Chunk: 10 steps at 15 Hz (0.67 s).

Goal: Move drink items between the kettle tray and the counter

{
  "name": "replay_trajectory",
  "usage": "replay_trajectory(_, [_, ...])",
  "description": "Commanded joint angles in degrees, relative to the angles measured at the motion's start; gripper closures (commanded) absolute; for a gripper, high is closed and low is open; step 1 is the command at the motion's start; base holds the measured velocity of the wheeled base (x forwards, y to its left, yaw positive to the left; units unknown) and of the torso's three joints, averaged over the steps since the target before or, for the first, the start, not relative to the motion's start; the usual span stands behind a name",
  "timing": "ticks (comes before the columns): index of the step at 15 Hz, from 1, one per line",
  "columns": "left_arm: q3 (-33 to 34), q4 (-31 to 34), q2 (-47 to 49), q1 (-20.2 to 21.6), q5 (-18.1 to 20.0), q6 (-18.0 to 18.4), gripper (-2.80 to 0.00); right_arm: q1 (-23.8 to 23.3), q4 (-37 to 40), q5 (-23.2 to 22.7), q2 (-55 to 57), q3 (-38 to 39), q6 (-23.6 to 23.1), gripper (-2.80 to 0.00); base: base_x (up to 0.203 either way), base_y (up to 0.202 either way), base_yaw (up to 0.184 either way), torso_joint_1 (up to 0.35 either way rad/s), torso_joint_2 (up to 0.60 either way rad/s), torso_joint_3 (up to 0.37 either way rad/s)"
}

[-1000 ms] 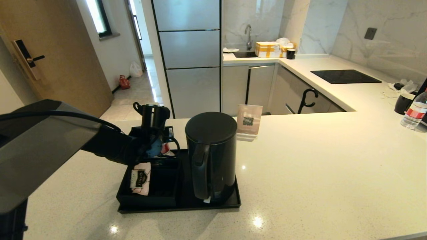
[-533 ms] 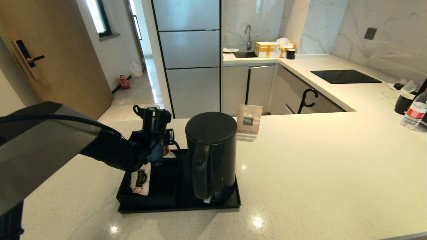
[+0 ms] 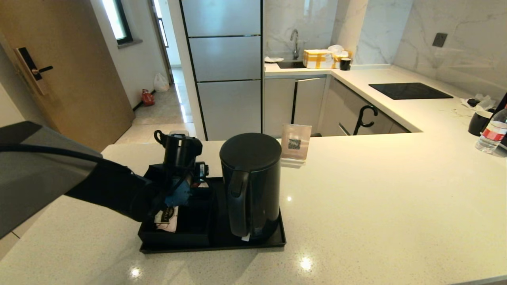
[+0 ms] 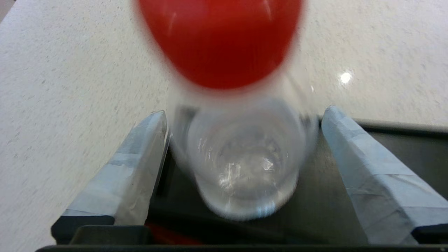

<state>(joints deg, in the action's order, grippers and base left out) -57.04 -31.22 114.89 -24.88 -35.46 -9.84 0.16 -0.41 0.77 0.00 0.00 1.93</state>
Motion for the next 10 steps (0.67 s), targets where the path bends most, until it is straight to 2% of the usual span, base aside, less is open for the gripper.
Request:
replay_trajectory(1, [2.0, -0.2, -3.4, -0.9, -0.2, -0.1, -2.80, 0.0, 0.0, 0.0, 0.1, 0.0, 0.0, 0.00, 0.000, 0.000, 0.000, 0.000, 0.00, 0.000])
replay_trajectory(3, [2.6, -0.1, -3.8, -1.2, -0.4, -0.2, -2.80, 0.0, 0.0, 0.0, 0.0, 0.0, 0.0, 0.00, 0.000, 0.000, 0.000, 0.000, 0.00, 0.000])
replay_trajectory(6, [11.1, 0.8, -13.5, -3.1, -1.2, -0.5, -2.80, 0.0, 0.0, 0.0, 0.1, 0.0, 0.0, 0.00, 0.000, 0.000, 0.000, 0.000, 0.00, 0.000])
replay_trajectory(8, [14.8, 1.6, -16.6, -4.1, -1.5, -0.6, -2.80, 0.0, 0.0, 0.0, 0.0, 0.0, 0.0, 0.00, 0.000, 0.000, 0.000, 0.000, 0.00, 0.000])
replay_trajectory(10, [18.5, 2.9, -24.1, -5.0, -1.4, -0.5, -2.80, 0.0, 0.0, 0.0, 0.0, 0.0, 0.0, 0.00, 0.000, 0.000, 0.000, 0.000, 0.00, 0.000])
